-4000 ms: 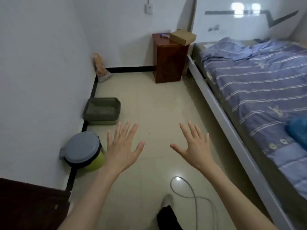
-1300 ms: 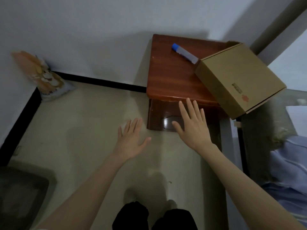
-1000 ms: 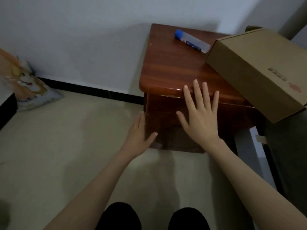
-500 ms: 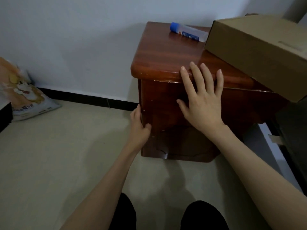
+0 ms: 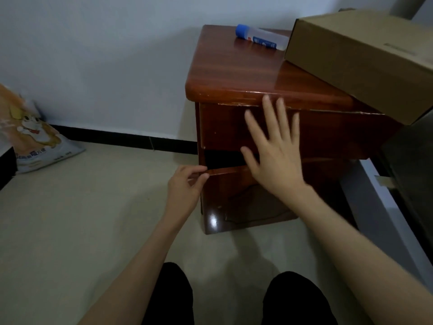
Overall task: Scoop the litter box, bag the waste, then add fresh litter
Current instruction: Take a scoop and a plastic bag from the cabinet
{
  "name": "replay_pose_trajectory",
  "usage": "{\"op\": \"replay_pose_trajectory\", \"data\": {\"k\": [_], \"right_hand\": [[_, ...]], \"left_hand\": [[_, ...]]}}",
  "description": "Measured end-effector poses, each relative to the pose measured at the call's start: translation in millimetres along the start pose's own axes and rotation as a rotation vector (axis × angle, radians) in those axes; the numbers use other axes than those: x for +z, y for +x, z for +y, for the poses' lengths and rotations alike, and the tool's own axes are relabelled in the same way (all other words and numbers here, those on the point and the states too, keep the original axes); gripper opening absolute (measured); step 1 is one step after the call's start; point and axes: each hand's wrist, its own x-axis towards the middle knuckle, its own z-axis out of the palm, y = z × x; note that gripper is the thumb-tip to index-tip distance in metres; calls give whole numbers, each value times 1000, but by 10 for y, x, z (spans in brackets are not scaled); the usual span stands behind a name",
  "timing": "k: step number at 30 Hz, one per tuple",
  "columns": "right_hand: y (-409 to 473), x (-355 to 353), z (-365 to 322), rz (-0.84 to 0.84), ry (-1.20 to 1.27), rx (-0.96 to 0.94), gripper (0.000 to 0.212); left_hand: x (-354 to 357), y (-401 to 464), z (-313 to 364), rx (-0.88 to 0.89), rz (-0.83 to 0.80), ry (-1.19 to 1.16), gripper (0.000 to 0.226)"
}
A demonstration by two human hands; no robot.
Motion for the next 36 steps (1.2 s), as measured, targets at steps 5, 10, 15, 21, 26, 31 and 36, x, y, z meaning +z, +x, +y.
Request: {"op": "replay_pose_trajectory", "data": {"k": [5, 10, 15, 21, 26, 31, 36], "right_hand": [[-733, 282, -201, -244, 242, 57, 47], [-914, 207, -204, -147, 306, 142, 37], [-991, 111, -237, -158, 332, 187, 43], [-1203, -138, -80, -257, 355, 188, 40], [-1480, -475, 93, -453, 295, 242, 38], [-1765, -763, 328, -587, 422, 366, 24], [-2047, -1016, 491, -807, 368, 623, 80]], "left_hand": [[-193, -199, 64, 9, -234, 10, 12], [-248, -253, 167, 3, -484, -56, 10], [-116, -264, 133, -54, -650, -176, 13], [111, -249, -96, 454, -439, 411, 45], [247, 29, -10, 829, -312, 825, 69], [572, 194, 152, 785, -314, 946, 78], [719, 154, 203, 724, -294, 986, 77]]}}
